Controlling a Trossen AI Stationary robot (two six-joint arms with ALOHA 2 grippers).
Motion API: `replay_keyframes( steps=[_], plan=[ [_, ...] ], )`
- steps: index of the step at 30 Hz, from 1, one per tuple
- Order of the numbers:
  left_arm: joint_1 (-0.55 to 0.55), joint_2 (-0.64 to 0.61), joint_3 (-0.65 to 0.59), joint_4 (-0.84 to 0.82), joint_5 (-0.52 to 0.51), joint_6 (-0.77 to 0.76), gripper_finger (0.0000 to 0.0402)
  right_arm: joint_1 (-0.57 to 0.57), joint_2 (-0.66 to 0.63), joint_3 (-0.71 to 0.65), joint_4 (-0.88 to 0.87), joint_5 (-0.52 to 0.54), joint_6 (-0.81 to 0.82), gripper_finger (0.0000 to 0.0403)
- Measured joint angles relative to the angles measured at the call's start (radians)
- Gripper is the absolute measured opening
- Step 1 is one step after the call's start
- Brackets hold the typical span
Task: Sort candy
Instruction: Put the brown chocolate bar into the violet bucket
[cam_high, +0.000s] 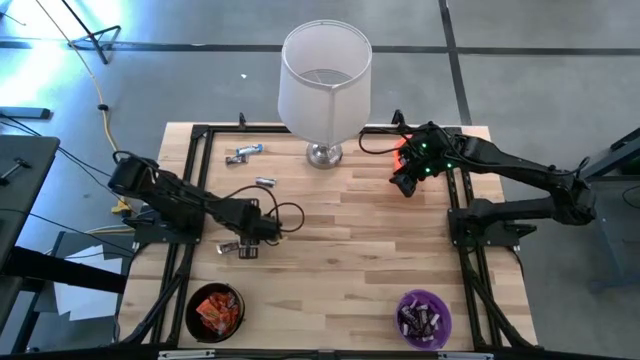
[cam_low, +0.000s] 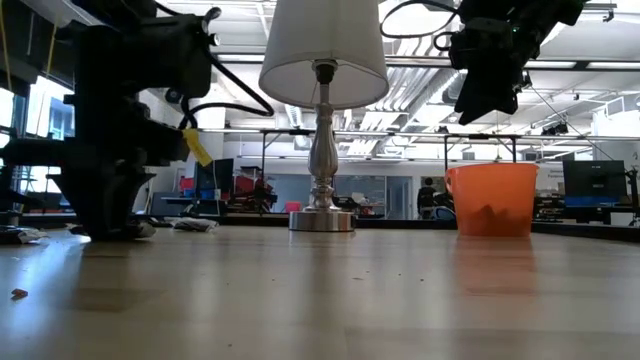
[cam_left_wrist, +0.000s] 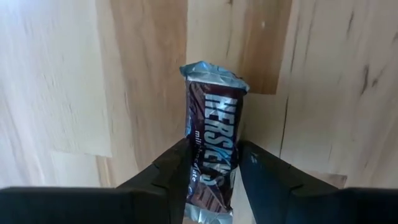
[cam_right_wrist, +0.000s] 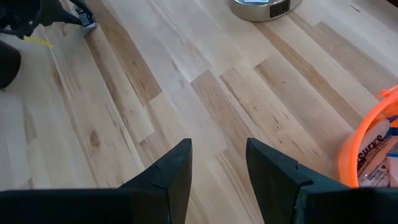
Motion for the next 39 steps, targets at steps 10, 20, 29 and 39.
replay_keyframes(
  steps=[10,20,29,39],
  plan=[
    [0.002,-0.091,0.005,0.037,-0.024,-0.230,0.0011,0.000,0.000,0.000,0.030,0.035,0.003,0.0146],
    [-0.036,-0.149,0.168,0.161,-0.149,-0.248,0.0003,0.141,0.000,0.000,0.007,0.051,0.075,0.0146],
    [-0.042,-0.144,0.318,0.451,-0.367,0.024,0.0001,0.427,0.003,0.000,0.317,0.266,0.088,0.0146],
    [-0.095,-0.131,0.348,0.809,-0.494,0.268,0.0001,0.665,0.099,0.001,0.749,0.446,-0.066,0.0146]
  ],
)
